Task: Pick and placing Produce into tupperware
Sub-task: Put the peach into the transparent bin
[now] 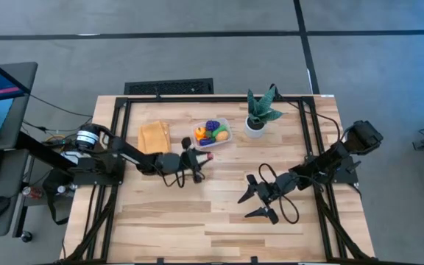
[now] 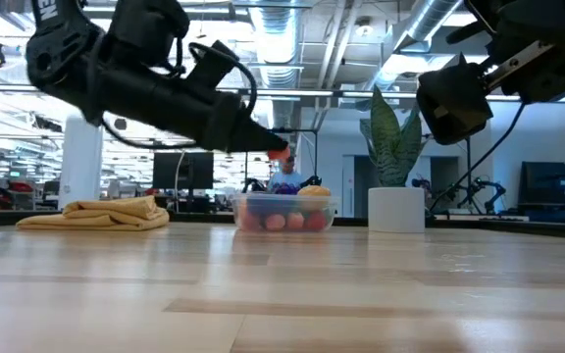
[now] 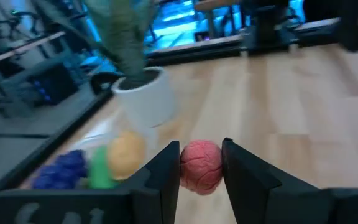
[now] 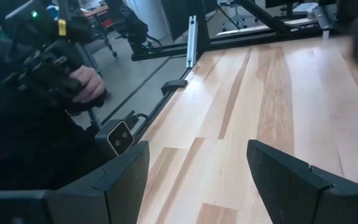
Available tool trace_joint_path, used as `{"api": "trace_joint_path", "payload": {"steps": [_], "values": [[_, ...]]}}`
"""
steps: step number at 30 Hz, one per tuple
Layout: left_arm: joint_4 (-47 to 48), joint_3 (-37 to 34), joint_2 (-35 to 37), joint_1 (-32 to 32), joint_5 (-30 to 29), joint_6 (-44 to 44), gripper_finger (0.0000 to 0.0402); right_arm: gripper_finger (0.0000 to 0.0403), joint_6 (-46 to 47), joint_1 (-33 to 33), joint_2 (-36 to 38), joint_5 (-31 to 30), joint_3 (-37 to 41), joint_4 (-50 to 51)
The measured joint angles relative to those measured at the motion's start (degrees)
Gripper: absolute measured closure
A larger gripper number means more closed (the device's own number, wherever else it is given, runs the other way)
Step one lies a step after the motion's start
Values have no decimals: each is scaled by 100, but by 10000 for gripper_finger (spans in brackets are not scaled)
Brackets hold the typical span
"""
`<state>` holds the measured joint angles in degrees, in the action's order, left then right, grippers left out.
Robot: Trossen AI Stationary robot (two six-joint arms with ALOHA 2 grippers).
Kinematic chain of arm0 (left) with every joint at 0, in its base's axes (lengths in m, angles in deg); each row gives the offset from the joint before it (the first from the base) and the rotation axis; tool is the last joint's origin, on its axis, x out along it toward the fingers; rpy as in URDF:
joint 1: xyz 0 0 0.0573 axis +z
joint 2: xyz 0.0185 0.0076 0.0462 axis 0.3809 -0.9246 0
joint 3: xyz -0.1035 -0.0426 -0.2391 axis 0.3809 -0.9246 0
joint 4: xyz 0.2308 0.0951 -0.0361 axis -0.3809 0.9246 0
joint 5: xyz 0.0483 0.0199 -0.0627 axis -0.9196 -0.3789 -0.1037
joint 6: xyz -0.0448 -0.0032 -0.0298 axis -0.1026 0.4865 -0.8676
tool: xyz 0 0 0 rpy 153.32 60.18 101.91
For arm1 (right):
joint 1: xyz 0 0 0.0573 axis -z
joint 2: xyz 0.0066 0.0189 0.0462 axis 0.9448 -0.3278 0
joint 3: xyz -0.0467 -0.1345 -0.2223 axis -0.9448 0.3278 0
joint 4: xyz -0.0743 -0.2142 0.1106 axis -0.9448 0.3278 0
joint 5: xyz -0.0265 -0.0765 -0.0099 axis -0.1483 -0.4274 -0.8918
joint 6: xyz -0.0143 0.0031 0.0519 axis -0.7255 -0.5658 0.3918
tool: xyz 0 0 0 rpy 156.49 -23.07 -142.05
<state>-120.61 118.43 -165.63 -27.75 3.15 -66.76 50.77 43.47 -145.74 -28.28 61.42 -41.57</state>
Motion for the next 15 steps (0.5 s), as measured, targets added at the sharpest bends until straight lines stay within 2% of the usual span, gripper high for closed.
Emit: {"api": "trace_joint_path", "payload": {"steps": [4,8,11,15], "values": [[488,0,410,481,248,-46,300,138,-1,0,0,0,0,4],[1154,0,761,1042,783,-377,300,138,-3,0,0,-2,0,9],[1548,0,925,1451,1147,-622,300,138,-13,0,0,-2,0,17],[1743,0,958,1874,1333,-698,300,138,-29,2,0,-2,0,17]]}}
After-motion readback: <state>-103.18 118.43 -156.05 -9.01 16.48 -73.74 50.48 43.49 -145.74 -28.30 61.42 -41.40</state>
